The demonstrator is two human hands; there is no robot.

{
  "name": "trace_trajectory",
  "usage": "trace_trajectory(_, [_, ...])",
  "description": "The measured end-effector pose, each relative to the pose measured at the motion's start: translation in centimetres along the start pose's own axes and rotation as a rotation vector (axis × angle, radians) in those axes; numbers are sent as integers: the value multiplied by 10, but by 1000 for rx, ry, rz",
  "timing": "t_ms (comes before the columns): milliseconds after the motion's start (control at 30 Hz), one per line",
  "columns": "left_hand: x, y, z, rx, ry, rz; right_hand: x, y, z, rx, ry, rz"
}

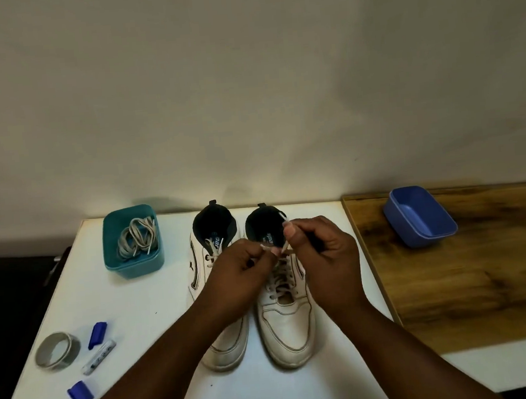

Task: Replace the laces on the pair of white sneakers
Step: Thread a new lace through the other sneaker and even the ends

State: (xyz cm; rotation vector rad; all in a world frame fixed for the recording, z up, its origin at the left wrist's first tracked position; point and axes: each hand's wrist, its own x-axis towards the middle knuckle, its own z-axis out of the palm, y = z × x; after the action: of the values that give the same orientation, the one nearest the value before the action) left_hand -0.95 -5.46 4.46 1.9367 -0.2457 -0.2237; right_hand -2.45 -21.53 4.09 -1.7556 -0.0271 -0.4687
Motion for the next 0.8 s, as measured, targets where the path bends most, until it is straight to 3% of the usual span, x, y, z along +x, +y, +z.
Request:
trace_trajectory(67, [3,-9,4,127,60,107,4,7,0,42,36,170])
trace_trajectory(200, [6,-9,4,-47,241,18,3,20,-2,-82,-1,379])
trace_trajectory(400, [6,-5,5,-109,244,-45,-10,15,2,-576,-260,-104])
trace_trajectory(633, [7,-14,3,27,269,4,-10,24,6,-567,-465,-3])
trace_trajectory(800, [7,-17,7,194,289,28,-7,28,-1,-585,-372,-72])
